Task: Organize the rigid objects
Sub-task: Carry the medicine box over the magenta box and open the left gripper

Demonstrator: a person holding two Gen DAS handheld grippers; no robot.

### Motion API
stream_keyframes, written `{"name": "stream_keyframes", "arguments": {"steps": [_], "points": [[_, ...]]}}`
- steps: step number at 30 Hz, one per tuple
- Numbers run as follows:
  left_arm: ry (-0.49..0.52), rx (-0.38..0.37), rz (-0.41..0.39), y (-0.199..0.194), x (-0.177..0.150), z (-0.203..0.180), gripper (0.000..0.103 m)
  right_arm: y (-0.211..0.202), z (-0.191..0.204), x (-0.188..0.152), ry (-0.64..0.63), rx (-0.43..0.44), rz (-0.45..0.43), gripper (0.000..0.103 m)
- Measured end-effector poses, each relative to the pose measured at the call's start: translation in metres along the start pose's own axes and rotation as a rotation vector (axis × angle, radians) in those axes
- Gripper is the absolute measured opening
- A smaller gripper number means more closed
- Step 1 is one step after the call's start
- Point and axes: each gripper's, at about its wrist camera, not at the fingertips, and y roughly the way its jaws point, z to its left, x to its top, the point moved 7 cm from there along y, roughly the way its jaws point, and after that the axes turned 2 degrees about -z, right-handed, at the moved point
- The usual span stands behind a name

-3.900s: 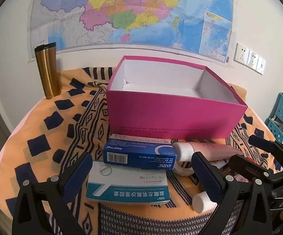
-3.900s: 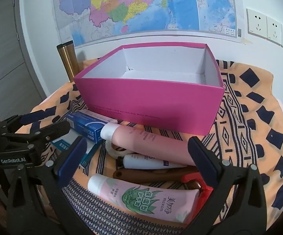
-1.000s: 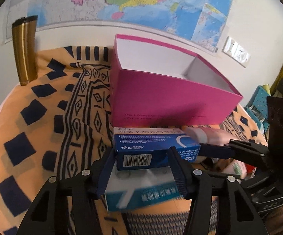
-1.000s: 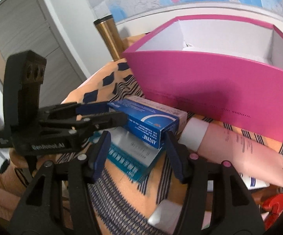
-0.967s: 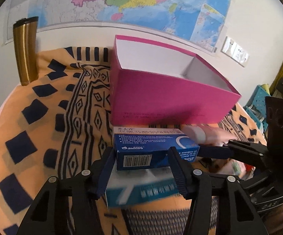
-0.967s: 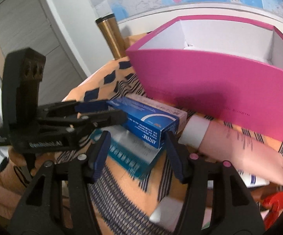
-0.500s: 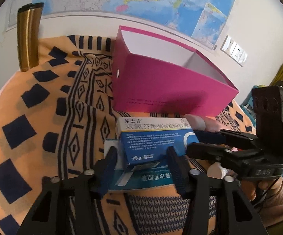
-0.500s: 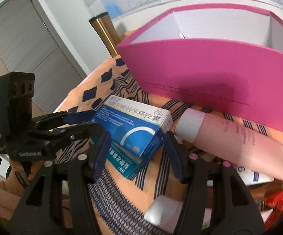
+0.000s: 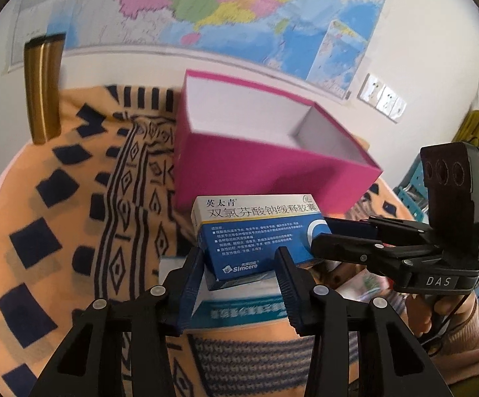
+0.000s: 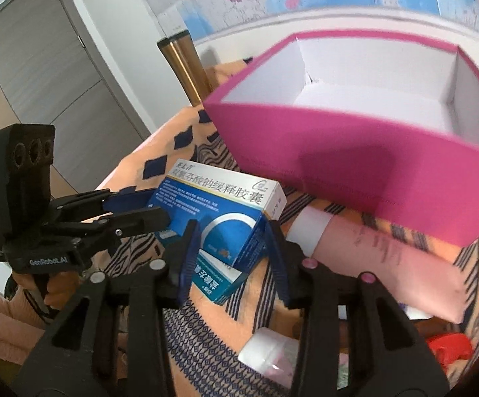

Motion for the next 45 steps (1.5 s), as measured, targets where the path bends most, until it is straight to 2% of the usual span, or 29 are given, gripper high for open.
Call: {"name": "stream_keyframes", "arguments": {"steps": [5, 11, 16, 22, 28, 38, 45], "points": [[0.041, -0.028, -0.049, -0.011, 0.027, -0.017, 0.046, -0.026, 0.001, 0.017, -0.027, -0.002, -0.05, 0.044], [0.067, -0.021, -0.082, -0.01, 0.062, -0.026, 0.046, -0.047, 0.0, 0.045, -0.07, -0.027, -0.12, 0.044], [0.082, -0.002, -0.095, -0.005, 0.086, -0.027, 0.046, -0.053, -0.009, 0.065, -0.067, -0.025, -0.155, 0.044], [0.064, 0.019, -0.076, 0.014, 0.108, -0.02, 0.046, -0.047, -0.02, 0.091, -0.052, -0.019, -0.176, 0.044], [0.042, 0.052, -0.026, 0.041, 0.111, -0.009, 0.046, -0.03, -0.04, 0.104, -0.014, -0.006, -0.15, 0.044], [0.03, 0.099, 0.042, 0.071, 0.107, 0.004, 0.046, 0.001, -0.065, 0.101, 0.051, 0.021, -0.079, 0.044], [0.022, 0.143, 0.052, 0.078, 0.107, 0.012, 0.046, 0.023, -0.073, 0.098, 0.066, 0.03, -0.021, 0.043]]}}
